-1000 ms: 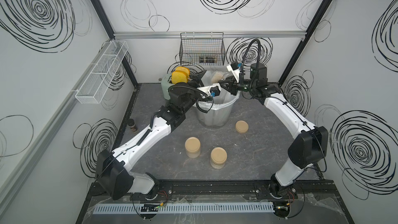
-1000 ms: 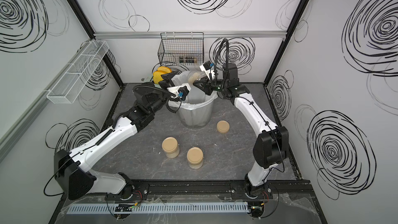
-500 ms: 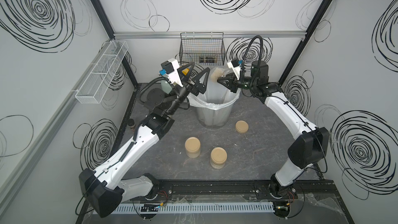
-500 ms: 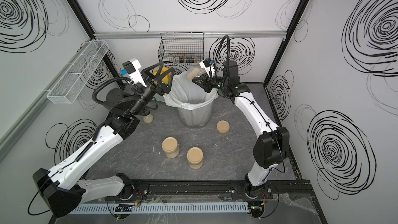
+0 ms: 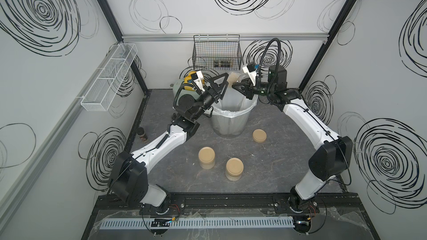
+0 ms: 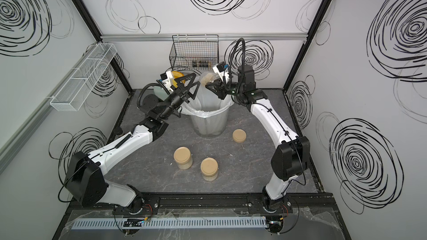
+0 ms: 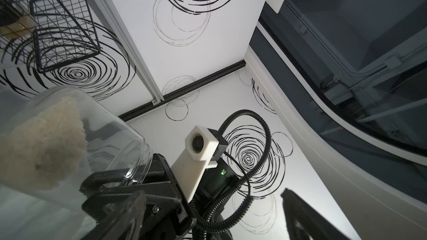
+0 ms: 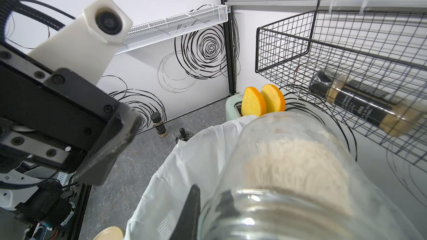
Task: Empty moldy rice from jars
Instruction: Pour the moldy rice from the jar into the trash bin.
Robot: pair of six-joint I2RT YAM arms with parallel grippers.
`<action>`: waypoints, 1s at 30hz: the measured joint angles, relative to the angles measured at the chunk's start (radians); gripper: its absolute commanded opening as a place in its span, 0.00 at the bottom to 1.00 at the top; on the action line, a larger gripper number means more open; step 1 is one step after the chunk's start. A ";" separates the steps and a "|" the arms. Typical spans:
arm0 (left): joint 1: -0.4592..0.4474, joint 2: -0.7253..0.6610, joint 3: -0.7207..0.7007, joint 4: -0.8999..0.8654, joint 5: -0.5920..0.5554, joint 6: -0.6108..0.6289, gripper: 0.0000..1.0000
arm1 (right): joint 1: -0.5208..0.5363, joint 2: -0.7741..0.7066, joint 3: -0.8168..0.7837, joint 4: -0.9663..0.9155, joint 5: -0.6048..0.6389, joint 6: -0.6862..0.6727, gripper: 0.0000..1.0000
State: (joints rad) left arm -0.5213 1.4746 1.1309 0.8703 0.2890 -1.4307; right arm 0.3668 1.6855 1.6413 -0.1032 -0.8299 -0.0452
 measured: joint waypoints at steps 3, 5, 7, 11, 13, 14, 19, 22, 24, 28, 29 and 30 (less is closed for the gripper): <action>-0.002 0.014 0.000 0.018 0.007 -0.090 0.96 | 0.000 0.000 0.000 0.014 0.000 0.001 0.00; -0.002 0.015 -0.002 0.005 0.005 -0.129 0.96 | 0.002 0.000 0.000 0.029 -0.001 0.005 0.00; -0.004 0.014 -0.004 -0.022 -0.002 -0.152 0.96 | 0.004 -0.001 0.000 0.042 -0.002 0.008 0.00; -0.004 0.014 -0.004 -0.107 -0.012 -0.163 0.96 | 0.015 -0.002 0.000 0.061 -0.011 0.014 0.00; -0.004 0.014 -0.003 -0.146 -0.017 -0.163 0.96 | 0.023 -0.004 0.000 0.068 -0.018 0.016 0.00; -0.004 0.015 -0.003 -0.163 -0.018 -0.163 0.96 | 0.026 -0.005 0.000 0.068 -0.021 0.016 0.00; -0.002 0.051 0.031 -0.217 -0.020 -0.161 0.96 | 0.051 -0.024 -0.008 0.071 -0.035 0.019 0.00; 0.001 0.079 0.044 -0.225 -0.021 -0.161 0.96 | 0.074 -0.048 -0.023 0.074 -0.046 0.020 0.00; 0.005 0.086 0.052 -0.219 -0.023 -0.158 0.96 | 0.083 -0.061 -0.039 0.069 -0.049 0.022 0.00; 0.008 0.089 0.054 -0.226 -0.021 -0.158 0.96 | 0.092 -0.082 -0.081 0.094 -0.042 0.018 0.00; 0.008 0.092 0.054 -0.225 -0.020 -0.158 0.96 | 0.092 -0.086 -0.089 0.097 -0.040 0.018 0.00; 0.008 0.096 0.054 -0.224 -0.019 -0.159 0.96 | 0.092 -0.090 -0.097 0.099 -0.039 0.017 0.00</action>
State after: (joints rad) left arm -0.5129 1.5707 1.1851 0.6468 0.2695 -1.5894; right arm 0.4587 1.5959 1.5440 -0.0044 -0.8692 -0.0280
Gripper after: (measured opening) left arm 0.962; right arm 0.142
